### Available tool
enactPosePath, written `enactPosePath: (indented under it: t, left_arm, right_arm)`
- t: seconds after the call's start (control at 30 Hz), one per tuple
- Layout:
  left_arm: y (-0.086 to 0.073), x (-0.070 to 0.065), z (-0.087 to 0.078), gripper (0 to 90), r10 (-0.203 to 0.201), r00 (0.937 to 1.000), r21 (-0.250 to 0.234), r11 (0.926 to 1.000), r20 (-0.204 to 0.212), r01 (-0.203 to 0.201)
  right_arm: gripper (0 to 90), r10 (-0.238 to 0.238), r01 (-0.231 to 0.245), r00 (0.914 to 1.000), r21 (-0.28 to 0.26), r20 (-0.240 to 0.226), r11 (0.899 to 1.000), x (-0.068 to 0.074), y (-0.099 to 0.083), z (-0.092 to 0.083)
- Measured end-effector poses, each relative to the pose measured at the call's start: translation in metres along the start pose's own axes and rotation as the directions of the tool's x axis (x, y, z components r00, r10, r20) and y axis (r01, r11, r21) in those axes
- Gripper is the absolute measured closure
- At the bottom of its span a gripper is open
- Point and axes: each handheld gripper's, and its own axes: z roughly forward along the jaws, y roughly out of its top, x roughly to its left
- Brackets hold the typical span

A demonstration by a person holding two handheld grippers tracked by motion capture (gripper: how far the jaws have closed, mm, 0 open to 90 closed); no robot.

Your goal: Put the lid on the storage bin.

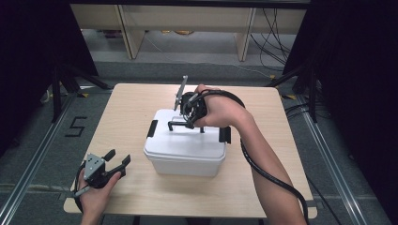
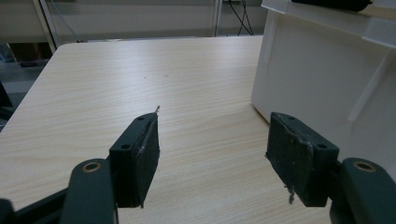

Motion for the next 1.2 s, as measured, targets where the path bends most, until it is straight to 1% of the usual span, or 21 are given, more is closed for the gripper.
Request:
enactPosePath:
  t: [0.03,0.1,0.2,0.27,0.3,0.4,0.47,0.5,0.57,0.6,0.63,0.7,0.8,0.83,0.87,0.93,0.97,1.0,1.13,1.17,1.2]
  left_arm:
    - [0.0,0.0,0.0,34.0,0.0,1.0,0.0,1.0,0.0,0.0]
    - [0.0,0.0,0.0,34.0,0.0,1.0,0.0,1.0,0.0,0.0]
    - [0.0,0.0,0.0,34.0,-0.001,1.0,0.001,1.0,0.0,0.001]
    - [0.0,0.0,0.0,34.0,0.0,1.0,0.002,1.0,0.0,0.0]
    - [0.0,0.0,-0.001,34.0,0.0,1.0,0.009,1.0,-0.004,0.0]
    - [0.0,-0.001,0.001,34.0,-0.002,1.0,0.001,1.0,0.002,0.002]
    - [0.0,-0.001,0.0,34.0,-0.002,1.0,0.009,1.0,-0.002,0.002]
    - [0.0,-0.001,0.0,34.0,-0.002,1.0,0.009,1.0,-0.001,0.002]
    - [0.0,-0.001,0.0,34.0,-0.001,1.0,0.011,0.9999,0.0,0.001]
    - [0.0,-0.001,0.0,34.0,-0.002,1.0,0.01,0.9999,-0.001,0.002]
    - [0.0,-0.001,0.0,34.0,0.0,1.0,0.01,1.0,0.0,0.0]
    - [0.0,-0.001,0.0,33.9,-0.003,1.0,0.01,0.9999,-0.001,0.003]
    - [0.0,-0.001,0.0,33.9,-0.002,1.0,0.01,1.0,-0.001,0.002]
    - [0.0,-0.001,0.0,34.0,-0.002,1.0,0.009,1.0,-0.001,0.002]
    - [0.0,-0.001,0.0,34.0,-0.002,1.0,0.009,1.0,-0.001,0.002]
    - [0.0,-0.001,0.0,33.9,-0.002,1.0,0.008,1.0,-0.001,0.002]
    - [0.0,-0.001,0.0,34.0,-0.002,1.0,0.009,1.0,-0.001,0.002]
    - [0.0,0.0,0.0,33.9,-0.001,1.0,0.009,1.0,0.0,0.001]
    - [0.0,-0.001,0.0,33.9,-0.001,1.0,0.012,0.9999,0.0,0.001]
    - [0.0,-0.001,0.001,33.9,-0.001,1.0,0.014,0.9999,0.001,0.001]
    - [-0.001,-0.001,0.001,33.9,-0.002,1.0,0.013,0.9999,0.002,0.001]
  right_arm:
    - [85.3,0.009,-0.009,1.0,0.004,-0.001,1.0,0.0,0.0,0.001]
    - [85.3,-0.002,0.002,1.0,0.008,-0.002,1.0,-0.001,-0.001,0.002]
    - [85.3,0.005,-0.005,1.0,0.014,-0.002,1.0,-0.001,-0.001,0.004]
    - [85.3,0.027,-0.027,0.9996,0.015,-0.006,1.0,0.0,-0.002,0.004]
    - [85.3,-0.002,0.002,1.0,0.006,-0.003,1.0,-0.002,-0.003,0.005]
    - [85.3,0.009,-0.009,0.9999,0.009,-0.009,1.0,-0.003,-0.002,0.007]
    - [85.2,0.007,-0.007,0.9999,0.012,-0.008,1.0,-0.004,-0.002,0.007]
    - [85.2,0.017,-0.017,0.9998,0.01,-0.008,1.0,-0.003,-0.003,0.008]
    - [85.2,0.004,-0.003,1.0,0.025,-0.008,1.0,-0.003,-0.002,0.009]
    - [85.2,0.012,-0.012,0.9999,0.027,-0.009,1.0,-0.002,-0.002,0.009]
    - [85.2,0.009,-0.008,0.9999,0.025,-0.009,1.0,-0.003,-0.002,0.009]
    - [85.2,-0.018,0.019,0.9998,0.023,-0.01,1.0,-0.004,-0.002,0.011]
    - [85.2,-0.017,0.018,0.9997,0.038,-0.018,0.999,-0.002,-0.001,0.013]
    - [85.2,-0.007,0.008,0.9996,0.043,-0.026,0.999,-0.001,-0.001,0.014]
    - [85.2,-0.02,0.021,0.9995,0.037,-0.024,0.999,-0.002,0.0,0.015]
    - [85.2,-0.014,0.014,0.9997,0.036,-0.021,0.999,-0.003,0.0,0.016]
    - [85.2,0.006,-0.005,0.9997,0.043,-0.022,0.999,-0.002,0.0,0.016]
    - [85.2,-0.006,0.007,0.9997,0.04,-0.023,0.999,-0.003,0.0,0.017]
    - [85.2,-0.024,0.025,0.9994,0.047,-0.024,0.999,-0.005,0.0,0.018]
    - [85.2,-0.025,0.026,0.9994,0.051,-0.025,0.998,-0.005,0.0,0.018]
    - [85.2,-0.011,0.013,0.9997,0.058,-0.022,0.998,-0.004,0.0,0.018]
